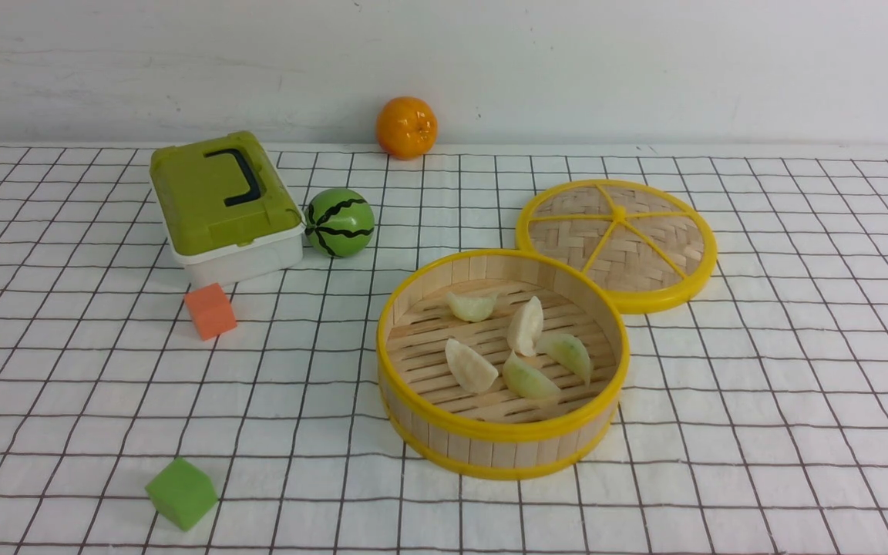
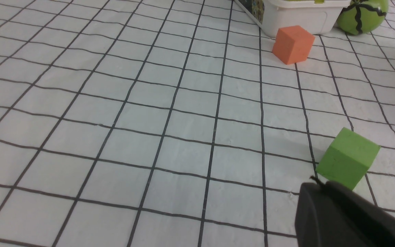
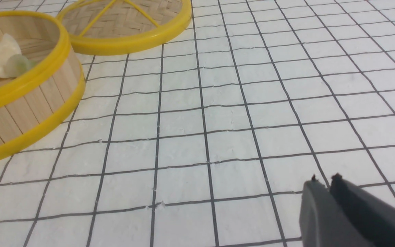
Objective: Put the dumplings into the steamer on the table with the white tablecloth.
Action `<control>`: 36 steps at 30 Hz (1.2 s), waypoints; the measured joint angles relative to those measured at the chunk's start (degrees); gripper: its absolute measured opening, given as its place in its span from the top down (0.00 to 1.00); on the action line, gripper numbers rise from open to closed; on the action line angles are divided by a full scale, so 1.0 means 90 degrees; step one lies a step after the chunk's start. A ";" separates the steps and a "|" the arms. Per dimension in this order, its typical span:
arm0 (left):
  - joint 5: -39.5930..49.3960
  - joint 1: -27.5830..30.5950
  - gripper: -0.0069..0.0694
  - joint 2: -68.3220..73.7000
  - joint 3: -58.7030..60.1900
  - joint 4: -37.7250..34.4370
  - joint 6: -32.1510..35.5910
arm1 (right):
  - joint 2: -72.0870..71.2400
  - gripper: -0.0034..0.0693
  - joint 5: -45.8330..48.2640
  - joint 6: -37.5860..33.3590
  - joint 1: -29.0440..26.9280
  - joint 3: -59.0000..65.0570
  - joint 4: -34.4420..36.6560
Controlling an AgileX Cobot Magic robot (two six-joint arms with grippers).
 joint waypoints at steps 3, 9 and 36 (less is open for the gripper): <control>0.0002 0.0000 0.93 0.0000 0.0000 0.0000 0.0000 | 0.0000 0.88 0.0000 0.0000 0.0000 0.0000 0.0000; 0.0007 0.0000 0.93 0.0000 0.0000 -0.0004 0.0000 | 0.0000 0.87 0.0000 0.0000 0.0000 0.0000 0.0000; 0.0015 0.0000 0.92 0.0000 0.0000 -0.0019 0.0000 | 0.0000 0.83 0.0000 0.0000 0.0000 0.0000 0.0000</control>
